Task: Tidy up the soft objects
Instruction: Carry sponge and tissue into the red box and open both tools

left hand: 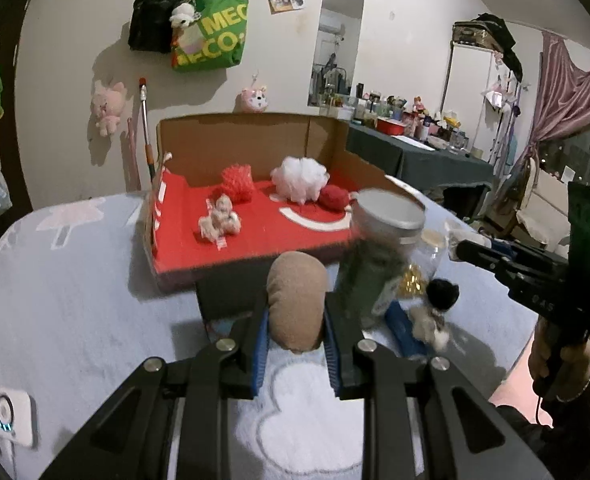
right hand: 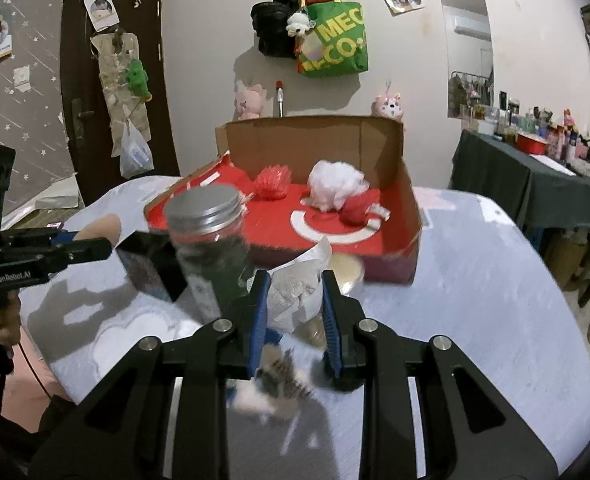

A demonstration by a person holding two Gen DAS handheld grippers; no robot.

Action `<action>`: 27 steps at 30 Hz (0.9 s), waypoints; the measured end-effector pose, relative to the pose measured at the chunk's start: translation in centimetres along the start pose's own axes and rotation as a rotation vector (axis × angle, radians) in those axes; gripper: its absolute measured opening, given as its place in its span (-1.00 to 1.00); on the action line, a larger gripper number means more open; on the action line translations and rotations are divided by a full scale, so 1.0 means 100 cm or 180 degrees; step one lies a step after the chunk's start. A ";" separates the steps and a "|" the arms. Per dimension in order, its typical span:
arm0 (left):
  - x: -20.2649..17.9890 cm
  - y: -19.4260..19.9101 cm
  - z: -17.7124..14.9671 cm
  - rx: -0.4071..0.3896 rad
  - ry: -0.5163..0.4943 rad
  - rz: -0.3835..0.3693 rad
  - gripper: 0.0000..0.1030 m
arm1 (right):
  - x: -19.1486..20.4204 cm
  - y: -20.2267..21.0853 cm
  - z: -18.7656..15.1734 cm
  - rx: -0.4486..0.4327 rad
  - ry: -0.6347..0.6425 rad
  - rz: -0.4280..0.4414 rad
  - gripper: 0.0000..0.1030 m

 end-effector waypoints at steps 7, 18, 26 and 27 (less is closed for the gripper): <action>0.002 -0.020 0.036 0.0046 -0.0158 -0.0055 -0.51 | -0.023 -0.018 0.031 0.0112 -0.0012 0.0153 -0.53; 0.004 -0.098 0.067 0.0664 -0.0448 -0.0129 -0.50 | -0.076 -0.099 0.057 0.0918 -0.0126 0.0297 -0.53; 0.012 -0.159 0.062 0.1282 -0.0483 -0.0100 -0.50 | -0.101 -0.159 0.046 0.1614 -0.0215 0.0226 -0.53; 0.012 -0.164 0.062 0.1333 -0.0497 -0.0106 -0.50 | -0.103 -0.163 0.045 0.1671 -0.0245 0.0232 -0.53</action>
Point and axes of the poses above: each gripper's, at about its wrist camera, not at the fingertips, and y roughly against the way its jaws point, x to its left, z to its top, the point moved 6 cm from there along -y, roughly the way its jaws point, and after that the axes turned 15 degrees about z, right-handed, at the moved point
